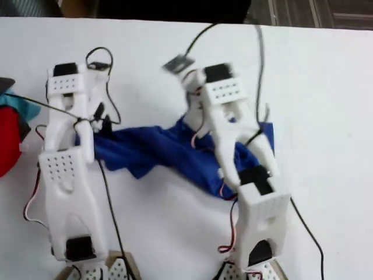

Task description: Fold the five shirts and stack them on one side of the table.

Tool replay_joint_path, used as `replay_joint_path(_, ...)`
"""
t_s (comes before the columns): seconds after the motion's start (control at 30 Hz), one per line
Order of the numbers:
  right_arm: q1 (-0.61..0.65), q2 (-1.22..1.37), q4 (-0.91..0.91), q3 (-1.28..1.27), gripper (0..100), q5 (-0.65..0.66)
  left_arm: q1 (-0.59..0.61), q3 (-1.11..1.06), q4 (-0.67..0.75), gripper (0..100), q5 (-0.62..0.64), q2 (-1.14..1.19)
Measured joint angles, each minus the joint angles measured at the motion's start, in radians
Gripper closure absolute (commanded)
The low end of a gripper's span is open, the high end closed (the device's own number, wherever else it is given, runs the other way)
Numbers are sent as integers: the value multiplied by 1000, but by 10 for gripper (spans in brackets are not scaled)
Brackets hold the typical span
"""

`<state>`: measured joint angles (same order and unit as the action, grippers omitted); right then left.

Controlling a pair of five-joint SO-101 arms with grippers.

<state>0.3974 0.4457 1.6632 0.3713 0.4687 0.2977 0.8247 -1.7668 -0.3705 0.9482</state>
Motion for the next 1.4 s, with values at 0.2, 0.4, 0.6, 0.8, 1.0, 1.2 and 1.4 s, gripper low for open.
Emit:
replay_joint_path(0.2, 158, -52, -44, -94, 795, 2, 2, 0, 0, 809, 0, 0)
replay_joint_path(0.4, 126, -169, -49, -101, 802, 2, 5, 0, 0, 809, -17, 0)
replay_joint_path(0.6, -23, -195, -64, -229, 802, 0, 5, 0, 0, 809, -20, 0)
replay_joint_path(0.8, -44, -195, -212, -405, 802, -11, 5, 0, 0, 809, -20, 0)
replay_joint_path(1.0, 20, -195, -262, -425, 802, -61, 5, 0, 0, 809, -20, 2)
replay_joint_path(1.2, 89, -195, -262, -425, 802, -63, 5, 0, 0, 809, -20, 3)
replay_joint_path(1.4, 109, -195, -230, -428, 819, -61, 5, 0, 0, 809, -20, 3)
